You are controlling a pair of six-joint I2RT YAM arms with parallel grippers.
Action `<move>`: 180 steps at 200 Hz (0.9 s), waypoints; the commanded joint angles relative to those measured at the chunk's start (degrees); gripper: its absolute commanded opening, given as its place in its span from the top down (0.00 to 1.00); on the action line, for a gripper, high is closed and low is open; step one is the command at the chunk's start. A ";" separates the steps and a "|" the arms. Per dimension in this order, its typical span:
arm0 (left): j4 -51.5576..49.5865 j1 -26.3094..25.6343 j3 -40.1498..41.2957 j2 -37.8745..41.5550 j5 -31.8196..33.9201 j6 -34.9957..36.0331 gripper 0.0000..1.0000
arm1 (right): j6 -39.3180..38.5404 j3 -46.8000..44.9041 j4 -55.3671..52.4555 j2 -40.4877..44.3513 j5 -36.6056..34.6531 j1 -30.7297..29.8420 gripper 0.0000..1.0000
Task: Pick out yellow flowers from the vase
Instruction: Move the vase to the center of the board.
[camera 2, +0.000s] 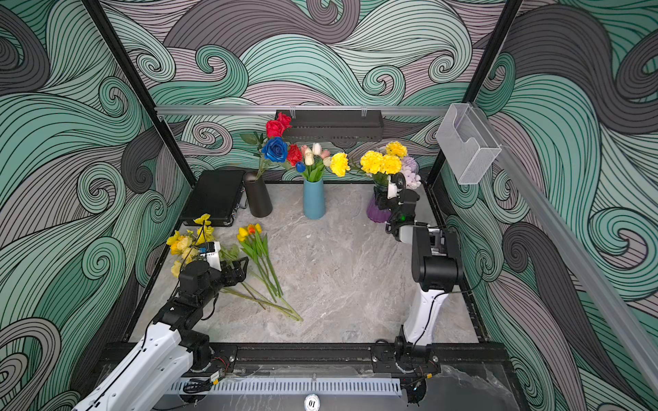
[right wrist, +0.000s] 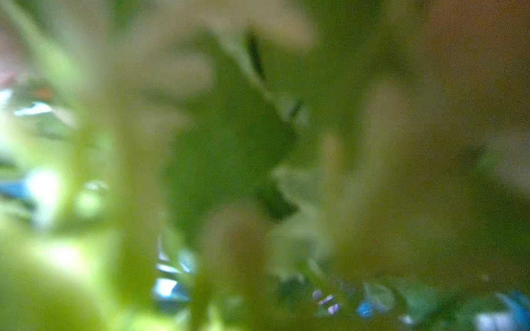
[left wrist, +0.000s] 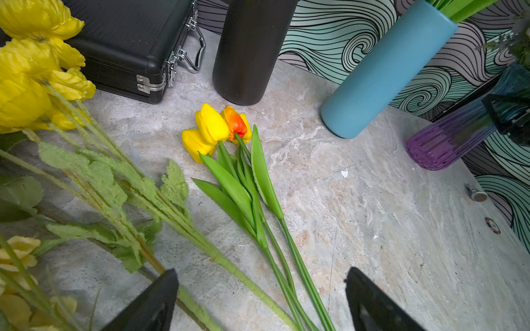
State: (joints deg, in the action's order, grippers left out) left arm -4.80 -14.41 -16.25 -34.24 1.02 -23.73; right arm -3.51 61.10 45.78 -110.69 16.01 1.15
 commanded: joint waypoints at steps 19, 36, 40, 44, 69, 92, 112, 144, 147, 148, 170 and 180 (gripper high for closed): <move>0.24 0.36 -0.18 0.95 0.48 0.72 0.10 | -0.27 -1.58 -0.93 4.90 4.88 -3.78 0.44; 0.23 0.37 -0.27 0.90 0.48 0.70 0.10 | -0.18 -2.05 -1.65 5.55 6.32 -5.43 0.44; 0.23 0.35 -0.27 0.92 0.48 0.70 0.10 | -0.18 -2.21 -1.67 5.58 6.60 -5.81 0.44; 0.22 0.36 -0.27 0.93 0.48 0.76 0.10 | -0.18 -2.27 -1.84 5.56 6.93 -6.16 0.43; 0.16 0.42 -0.18 1.10 0.56 0.77 0.10 | -0.26 -2.75 -1.54 5.02 8.54 -7.94 0.42; 0.18 0.41 -0.26 1.05 0.57 0.78 0.10 | -0.59 -3.40 -0.41 4.81 9.26 -8.61 0.38; 0.22 0.35 -0.26 0.93 0.57 0.79 0.10 | -1.40 -3.95 -0.07 4.95 9.38 -8.78 0.33; 0.36 0.42 -0.27 0.84 0.56 0.75 0.10 | -2.59 -4.40 0.20 4.84 8.56 -8.78 0.19; 0.32 0.40 -0.27 0.84 0.57 0.77 0.10 | -2.64 -4.40 0.19 4.84 8.54 -8.75 0.18; 0.32 0.42 -0.27 0.84 0.57 0.78 0.10 | -2.64 -4.41 0.19 4.77 8.53 -8.77 0.18; 0.26 0.42 -0.27 0.84 0.56 0.78 0.10 | -3.07 -4.50 0.23 4.64 8.21 -8.73 0.11; 0.33 0.36 -0.27 0.87 0.57 0.76 0.10 | -3.08 -4.71 0.59 4.60 7.73 -8.75 0.08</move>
State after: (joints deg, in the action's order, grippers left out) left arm -4.82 -14.41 -16.25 -33.87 1.06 -23.73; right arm -5.30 57.10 44.91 -107.59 24.01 -7.64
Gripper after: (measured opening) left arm 0.901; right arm 0.897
